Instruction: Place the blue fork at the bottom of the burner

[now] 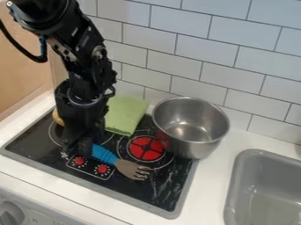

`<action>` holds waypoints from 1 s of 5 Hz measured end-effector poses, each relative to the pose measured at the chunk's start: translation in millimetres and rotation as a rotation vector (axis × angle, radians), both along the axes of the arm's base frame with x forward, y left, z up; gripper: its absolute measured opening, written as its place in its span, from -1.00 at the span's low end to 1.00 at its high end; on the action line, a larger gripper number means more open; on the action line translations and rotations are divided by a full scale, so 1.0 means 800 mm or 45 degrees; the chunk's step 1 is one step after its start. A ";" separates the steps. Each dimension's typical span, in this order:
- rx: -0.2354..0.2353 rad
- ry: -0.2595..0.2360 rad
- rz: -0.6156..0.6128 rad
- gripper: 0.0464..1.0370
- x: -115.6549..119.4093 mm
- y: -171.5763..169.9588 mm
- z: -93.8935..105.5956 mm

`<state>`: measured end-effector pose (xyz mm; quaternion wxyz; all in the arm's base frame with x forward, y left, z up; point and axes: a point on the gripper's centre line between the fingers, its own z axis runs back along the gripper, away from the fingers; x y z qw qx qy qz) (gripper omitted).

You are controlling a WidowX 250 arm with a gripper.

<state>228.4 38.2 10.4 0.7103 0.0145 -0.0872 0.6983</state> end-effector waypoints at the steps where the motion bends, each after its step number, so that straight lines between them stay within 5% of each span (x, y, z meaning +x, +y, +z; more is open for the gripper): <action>1: -0.011 0.014 0.007 -0.33 -0.002 -0.002 -0.001; 3: -0.029 0.088 0.025 0.88 -0.012 -0.004 -0.002; 5: -0.028 0.101 0.016 0.93 -0.012 -0.001 0.000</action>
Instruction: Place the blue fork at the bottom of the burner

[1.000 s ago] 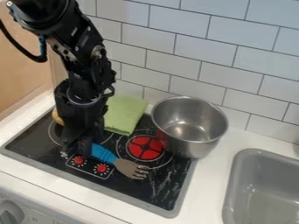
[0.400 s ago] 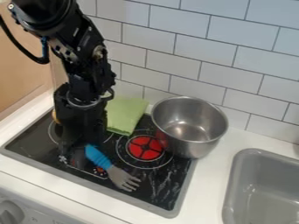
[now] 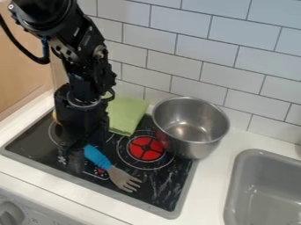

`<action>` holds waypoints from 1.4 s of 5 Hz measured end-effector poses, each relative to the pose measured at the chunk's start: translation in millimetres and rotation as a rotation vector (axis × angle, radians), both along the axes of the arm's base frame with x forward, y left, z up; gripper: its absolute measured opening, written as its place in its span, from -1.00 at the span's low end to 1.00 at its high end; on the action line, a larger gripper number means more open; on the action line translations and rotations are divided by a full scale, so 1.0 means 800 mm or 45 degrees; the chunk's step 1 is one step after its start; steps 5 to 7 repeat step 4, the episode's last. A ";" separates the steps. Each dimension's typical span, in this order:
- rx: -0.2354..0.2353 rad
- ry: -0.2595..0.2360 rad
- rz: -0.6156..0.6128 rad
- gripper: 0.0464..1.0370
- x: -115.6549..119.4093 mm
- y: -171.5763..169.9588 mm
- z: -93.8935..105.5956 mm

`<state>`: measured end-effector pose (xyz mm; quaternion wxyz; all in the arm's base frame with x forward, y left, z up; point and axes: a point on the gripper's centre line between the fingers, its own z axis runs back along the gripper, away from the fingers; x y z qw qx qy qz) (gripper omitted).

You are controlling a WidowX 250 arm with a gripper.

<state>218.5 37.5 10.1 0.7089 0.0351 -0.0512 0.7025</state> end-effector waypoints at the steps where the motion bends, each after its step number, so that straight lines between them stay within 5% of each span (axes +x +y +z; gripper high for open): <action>1: 0.019 -0.086 -0.015 0.92 0.015 0.005 0.024; 4: 0.113 -0.279 -0.030 0.92 0.023 0.005 0.105; 7: 0.113 -0.279 -0.030 0.92 0.023 0.005 0.105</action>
